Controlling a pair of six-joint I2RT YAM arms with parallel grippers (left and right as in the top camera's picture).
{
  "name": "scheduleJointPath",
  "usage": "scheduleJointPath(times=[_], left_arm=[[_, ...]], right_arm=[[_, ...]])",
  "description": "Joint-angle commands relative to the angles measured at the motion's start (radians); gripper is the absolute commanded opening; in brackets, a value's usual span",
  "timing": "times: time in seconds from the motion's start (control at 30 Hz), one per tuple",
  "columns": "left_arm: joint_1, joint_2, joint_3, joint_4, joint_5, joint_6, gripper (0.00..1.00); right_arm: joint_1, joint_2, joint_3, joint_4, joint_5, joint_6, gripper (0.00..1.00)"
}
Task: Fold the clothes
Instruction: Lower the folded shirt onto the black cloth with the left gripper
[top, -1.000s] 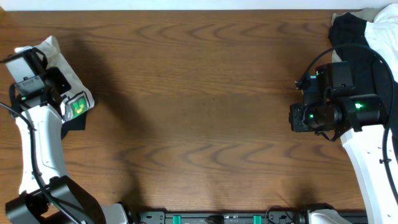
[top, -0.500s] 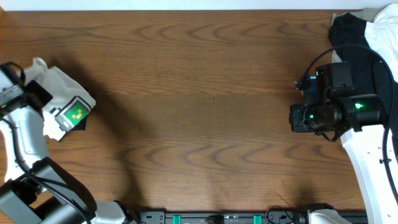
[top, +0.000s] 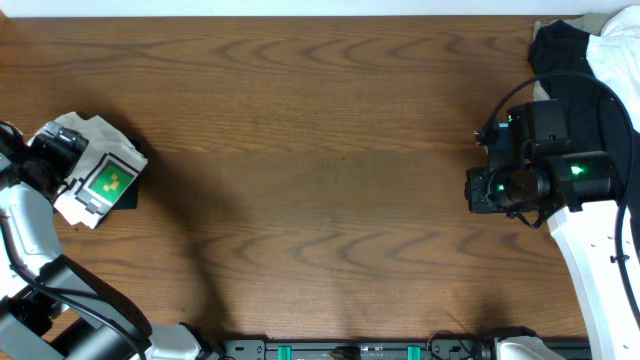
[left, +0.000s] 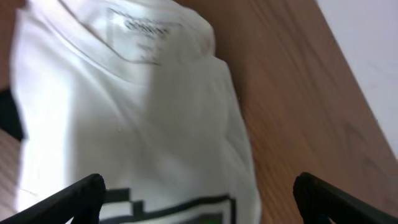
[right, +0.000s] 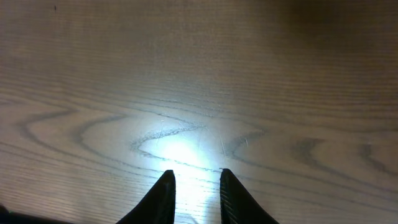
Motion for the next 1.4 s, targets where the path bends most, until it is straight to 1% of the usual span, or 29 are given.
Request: scheduleJointPath(times=[0.0,0.1,0.33,0.6,0.7,0.77,0.83,0.9,1.0,1.13,1.23,1.37], left_arm=[[0.003,-0.005,0.017,-0.016,0.108,0.019,0.98],[0.003,0.001,0.017,0.006,0.172,0.059,0.98],[0.034,0.056,0.016,0.015,0.172,0.054,0.98],[0.087,0.256,0.012,-0.001,0.182,0.055,0.98],[0.118,0.33,0.012,-0.001,0.251,0.054,0.98],[0.139,0.359,0.012,0.0,0.316,0.055,0.98],[0.15,0.367,0.012,0.011,0.347,0.055,0.98],[0.15,0.361,0.013,0.029,0.365,0.056,0.98],[0.142,0.335,0.013,0.068,0.447,0.084,0.98],[0.113,0.274,0.013,0.09,0.483,0.12,0.98],[0.081,0.192,0.013,0.089,0.495,0.165,0.98],[0.039,0.035,0.013,0.09,0.492,0.188,0.98]], right_arm=[[-0.006,-0.009,0.004,-0.004,0.006,-0.013,0.23],[-0.006,-0.009,0.002,-0.005,0.006,-0.013,0.23],[-0.006,-0.009,-0.001,-0.008,0.006,-0.013,0.24],[-0.006,-0.009,-0.001,-0.012,0.006,-0.013,0.24],[-0.006,-0.009,-0.002,-0.023,0.007,-0.013,0.24],[-0.006,-0.009,-0.002,-0.024,0.007,-0.013,0.24],[-0.006,-0.009,-0.002,-0.023,0.007,-0.013,0.24],[-0.006,-0.009,-0.002,-0.023,0.007,-0.013,0.24],[-0.006,-0.009,-0.002,-0.023,0.007,-0.013,0.24],[-0.006,-0.009,-0.002,-0.022,0.008,-0.013,0.25],[-0.006,-0.008,-0.002,-0.019,0.011,-0.013,0.25],[-0.006,-0.008,-0.002,-0.02,0.027,-0.013,0.25]])
